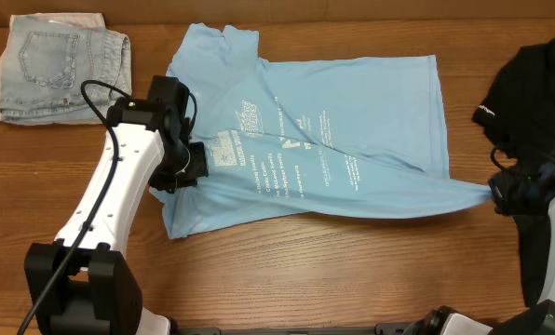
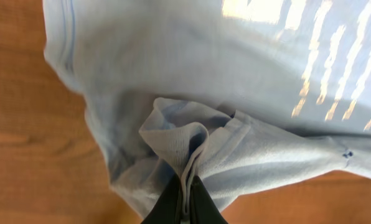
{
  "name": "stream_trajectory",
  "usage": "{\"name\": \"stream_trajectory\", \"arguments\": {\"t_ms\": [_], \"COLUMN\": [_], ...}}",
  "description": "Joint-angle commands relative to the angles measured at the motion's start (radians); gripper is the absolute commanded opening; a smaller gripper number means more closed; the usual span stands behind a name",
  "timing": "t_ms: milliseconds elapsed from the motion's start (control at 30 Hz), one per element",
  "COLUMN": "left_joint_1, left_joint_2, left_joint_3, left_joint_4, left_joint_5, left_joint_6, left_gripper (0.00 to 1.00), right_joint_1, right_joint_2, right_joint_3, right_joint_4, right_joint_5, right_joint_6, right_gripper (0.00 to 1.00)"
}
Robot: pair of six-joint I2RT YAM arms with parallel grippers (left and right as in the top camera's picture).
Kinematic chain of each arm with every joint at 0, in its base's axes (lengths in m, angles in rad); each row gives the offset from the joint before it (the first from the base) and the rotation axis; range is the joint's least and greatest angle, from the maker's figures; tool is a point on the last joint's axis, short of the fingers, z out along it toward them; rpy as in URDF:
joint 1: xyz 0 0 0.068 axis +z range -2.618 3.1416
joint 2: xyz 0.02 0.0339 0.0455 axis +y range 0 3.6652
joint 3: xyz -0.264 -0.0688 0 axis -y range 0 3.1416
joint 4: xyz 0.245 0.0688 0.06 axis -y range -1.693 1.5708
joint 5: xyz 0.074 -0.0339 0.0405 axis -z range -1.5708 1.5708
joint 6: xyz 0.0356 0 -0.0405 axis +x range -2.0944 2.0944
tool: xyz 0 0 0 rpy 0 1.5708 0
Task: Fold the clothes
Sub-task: 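Fold the T-shirt's bottom hem upward toward the collar with both grippers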
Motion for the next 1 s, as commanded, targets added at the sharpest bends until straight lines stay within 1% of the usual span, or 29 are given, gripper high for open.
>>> {"name": "stream_trajectory", "arguments": {"t_ms": [0, 267, 433, 700, 767, 967], "left_joint_1": [0.005, 0.005, 0.006, 0.007, 0.007, 0.007], "left_joint_2": [-0.008, -0.008, -0.008, -0.008, -0.008, -0.006], "left_joint_3": [0.005, 0.005, 0.005, 0.005, 0.005, 0.002], "left_joint_4": [0.044, 0.169, 0.235, 0.338, 0.348, 0.354], "left_joint_5": [-0.034, -0.061, -0.14, -0.172, -0.172, -0.182], "left_joint_6": [-0.015, -0.027, -0.034, -0.033, -0.033, -0.033], "left_gripper": [0.04, 0.04, 0.04, 0.05, 0.06, 0.06], "right_joint_1": [0.039, 0.125, 0.161, 0.164, 0.164, 0.164], "right_joint_2": [-0.011, 0.041, 0.099, 0.146, 0.148, 0.157], "right_joint_3": [0.019, 0.019, 0.019, 0.019, 0.019, 0.019], "right_joint_4": [0.03, 0.074, 0.106, 0.22, 0.253, 0.376], "right_joint_5": [-0.009, -0.009, -0.01, -0.009, -0.009, -0.013], "right_joint_6": [-0.003, 0.003, 0.004, 0.003, 0.003, 0.004], "right_gripper": [0.04, 0.04, 0.04, 0.04, 0.04, 0.04]}}
